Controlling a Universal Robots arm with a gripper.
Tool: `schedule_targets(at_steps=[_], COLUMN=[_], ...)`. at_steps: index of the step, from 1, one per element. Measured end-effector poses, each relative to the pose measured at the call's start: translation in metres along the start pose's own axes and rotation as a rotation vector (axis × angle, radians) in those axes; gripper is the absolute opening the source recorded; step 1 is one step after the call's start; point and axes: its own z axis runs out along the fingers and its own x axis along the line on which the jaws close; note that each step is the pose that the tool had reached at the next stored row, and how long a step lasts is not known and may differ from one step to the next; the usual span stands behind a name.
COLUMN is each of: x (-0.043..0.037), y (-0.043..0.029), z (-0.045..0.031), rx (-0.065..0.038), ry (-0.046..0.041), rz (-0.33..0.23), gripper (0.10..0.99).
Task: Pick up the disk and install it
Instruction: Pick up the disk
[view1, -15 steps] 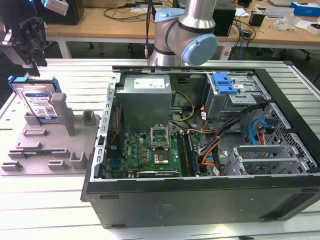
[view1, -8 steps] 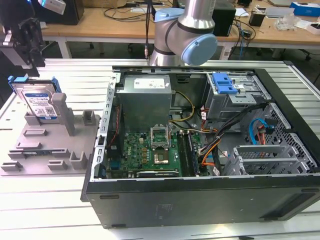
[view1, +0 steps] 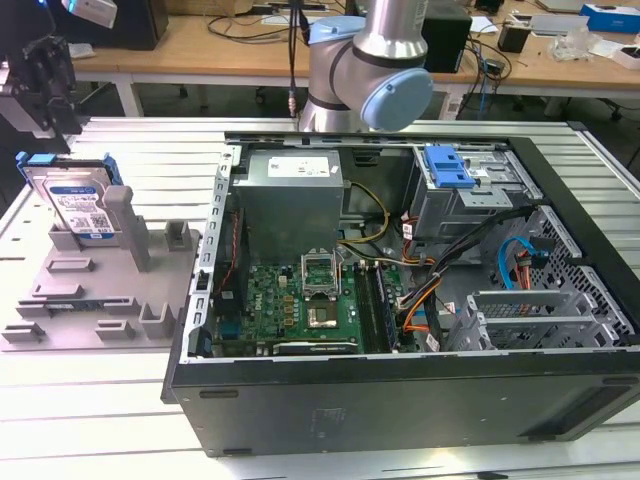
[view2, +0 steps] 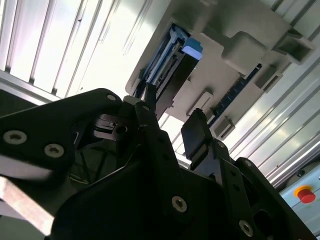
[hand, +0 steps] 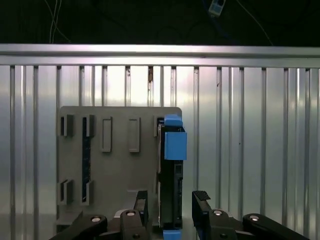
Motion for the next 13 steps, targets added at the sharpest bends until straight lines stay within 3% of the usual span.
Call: schedule_targets(at_steps=[6, 13], x=[-0.0043, -0.0099], y=[0.0181, 0.0284], z=[0.0009, 0.0044], rx=[0.000, 0.000], ry=[-0.0011, -0.0018], rz=[-0.001, -0.001], gripper=[0.482, 0.482])
